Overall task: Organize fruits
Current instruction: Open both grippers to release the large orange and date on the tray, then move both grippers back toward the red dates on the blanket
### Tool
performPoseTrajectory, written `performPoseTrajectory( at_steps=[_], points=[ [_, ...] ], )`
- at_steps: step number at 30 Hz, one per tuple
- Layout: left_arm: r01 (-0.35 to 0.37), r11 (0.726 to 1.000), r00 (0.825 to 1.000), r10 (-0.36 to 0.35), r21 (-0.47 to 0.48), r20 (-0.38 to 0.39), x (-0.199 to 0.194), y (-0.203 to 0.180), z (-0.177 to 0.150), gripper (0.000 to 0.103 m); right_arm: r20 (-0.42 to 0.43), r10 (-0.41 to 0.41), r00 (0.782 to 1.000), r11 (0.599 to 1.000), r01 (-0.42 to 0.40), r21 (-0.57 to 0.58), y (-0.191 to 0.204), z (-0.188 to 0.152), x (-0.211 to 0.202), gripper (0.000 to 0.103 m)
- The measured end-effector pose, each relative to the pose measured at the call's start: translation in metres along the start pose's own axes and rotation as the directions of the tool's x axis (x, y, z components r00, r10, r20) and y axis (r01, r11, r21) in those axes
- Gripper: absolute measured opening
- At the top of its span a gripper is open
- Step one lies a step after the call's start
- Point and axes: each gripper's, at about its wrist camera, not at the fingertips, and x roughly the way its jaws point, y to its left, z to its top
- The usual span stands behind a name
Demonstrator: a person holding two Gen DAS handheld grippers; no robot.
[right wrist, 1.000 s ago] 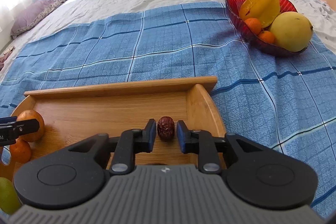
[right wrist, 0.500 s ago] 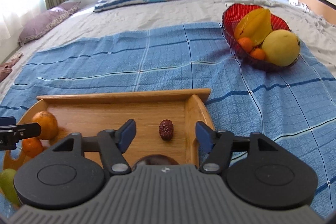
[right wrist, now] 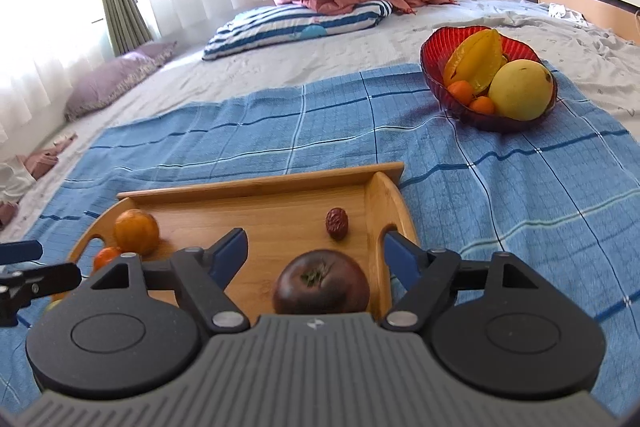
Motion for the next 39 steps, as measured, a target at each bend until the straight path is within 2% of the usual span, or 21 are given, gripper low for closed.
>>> performPoseTrajectory(
  at_steps=[13, 22, 27, 33, 39],
  points=[
    [0.049, 0.999, 0.997, -0.049, 0.016, 0.061, -0.053, -0.017, -0.059, 0.099, 0.105, 0.019, 0.994, 0.999, -0.013, -0.053, 0.020, -0.054, -0.051, 0.090],
    [0.074, 0.997, 0.996, -0.075, 0.007, 0.050, -0.065, -0.023, -0.103, 0.100, 0.172, 0.001, 0.985, 0.991, 0.022, -0.133, 0.039, -0.096, -0.075, 0.091],
    [0.072, 0.997, 0.997, -0.073, 0.014, 0.038, -0.065, -0.024, -0.125, 0.100, 0.204, 0.001, 0.979, 0.984, 0.036, -0.177, 0.049, -0.122, -0.087, 0.092],
    [0.044, 0.999, 0.992, -0.044, 0.003, 0.116, -0.077, -0.024, -0.148, 0.102, 0.250, -0.003, 0.968, 0.984, 0.047, -0.171, 0.053, -0.144, -0.103, 0.093],
    [0.031, 0.999, 0.991, -0.034, 0.019, 0.132, -0.084, -0.023, -0.169, 0.102, 0.279, -0.018, 0.960, 0.984, 0.066, -0.163, 0.058, -0.169, -0.118, 0.095]
  ],
)
